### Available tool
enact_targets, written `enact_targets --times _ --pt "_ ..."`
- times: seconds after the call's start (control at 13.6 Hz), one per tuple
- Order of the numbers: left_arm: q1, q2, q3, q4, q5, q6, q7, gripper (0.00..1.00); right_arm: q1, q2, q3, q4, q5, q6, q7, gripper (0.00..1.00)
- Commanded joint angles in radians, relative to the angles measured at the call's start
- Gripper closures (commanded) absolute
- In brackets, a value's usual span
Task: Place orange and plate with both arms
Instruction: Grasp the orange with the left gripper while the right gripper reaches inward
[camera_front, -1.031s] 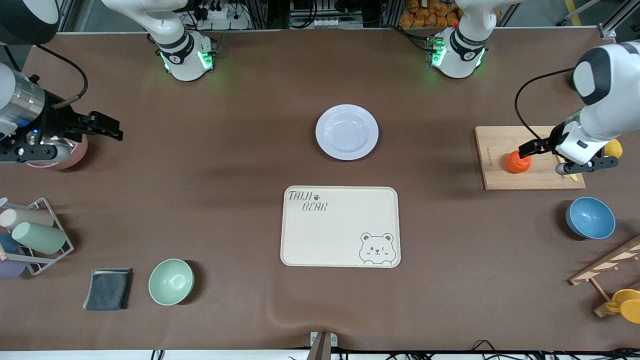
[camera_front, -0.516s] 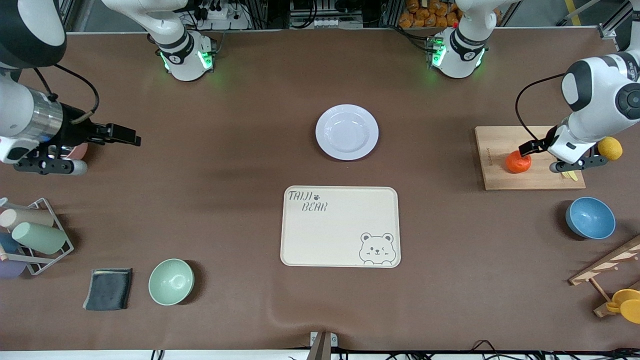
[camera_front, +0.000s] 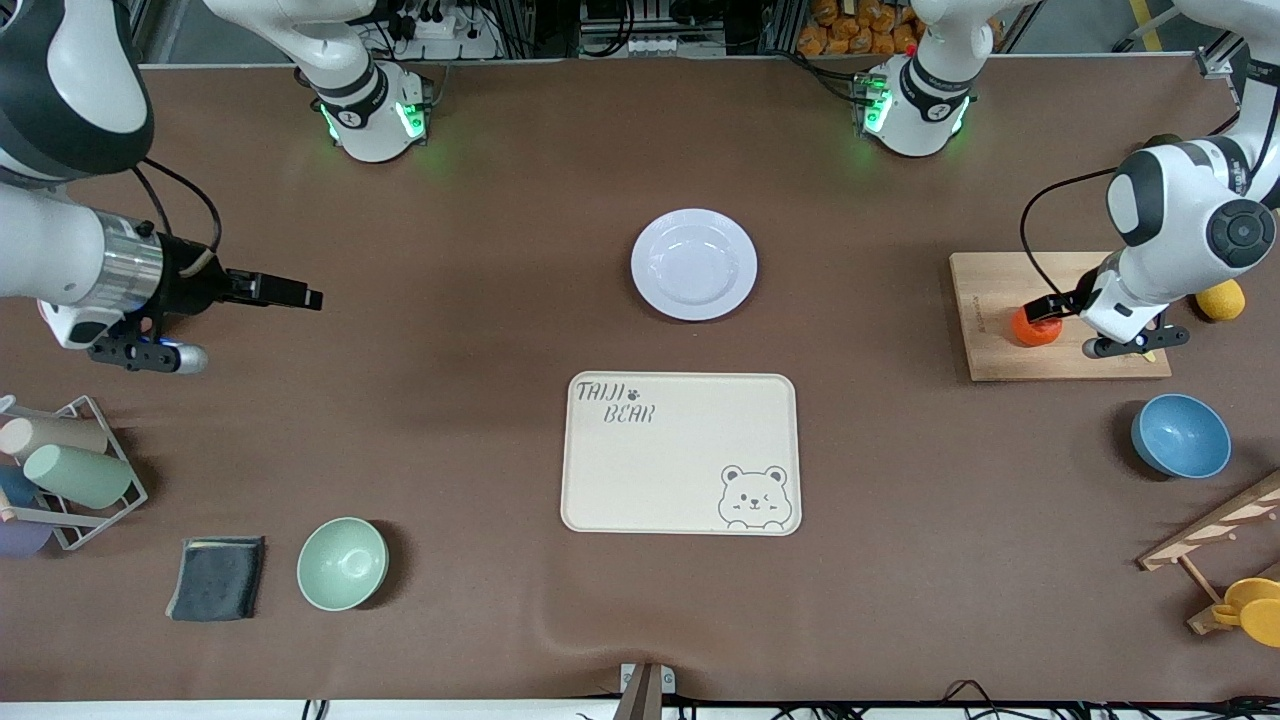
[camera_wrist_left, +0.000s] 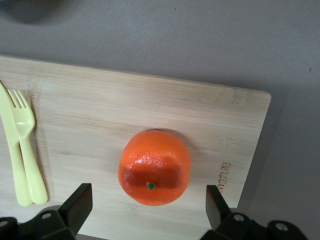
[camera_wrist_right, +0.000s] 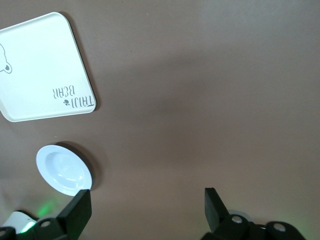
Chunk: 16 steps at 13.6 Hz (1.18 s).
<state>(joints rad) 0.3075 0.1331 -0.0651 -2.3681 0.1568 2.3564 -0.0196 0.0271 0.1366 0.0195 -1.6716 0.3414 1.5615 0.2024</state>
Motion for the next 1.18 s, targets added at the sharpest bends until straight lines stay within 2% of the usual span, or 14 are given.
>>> enact_targets --times 0.0,0.22,0.88,0.96,1.1 --pt "0.036 0.034 -0.012 0.0 0.017 0.029 0.006 0.0 -0.009 -0.008 0.01 -0.062 0.033 0.058 0.018 0.0" --pt "0.041 0.071 -0.012 0.0 0.017 0.064 0.006 0.0 -0.003 0.018 0.011 -0.091 0.103 0.092 0.017 0.0" --pt "0.044 0.135 -0.015 0.007 0.015 0.089 0.006 0.01 0.085 0.041 0.011 -0.141 0.166 0.163 0.08 0.0" --pt "0.042 0.14 -0.015 0.01 0.015 0.089 0.004 0.15 0.085 0.041 0.011 -0.161 0.185 0.167 0.08 0.0" --pt "0.039 0.14 -0.016 0.009 0.015 0.089 0.0 0.58 0.091 0.037 0.011 -0.172 0.225 0.169 0.08 0.0"
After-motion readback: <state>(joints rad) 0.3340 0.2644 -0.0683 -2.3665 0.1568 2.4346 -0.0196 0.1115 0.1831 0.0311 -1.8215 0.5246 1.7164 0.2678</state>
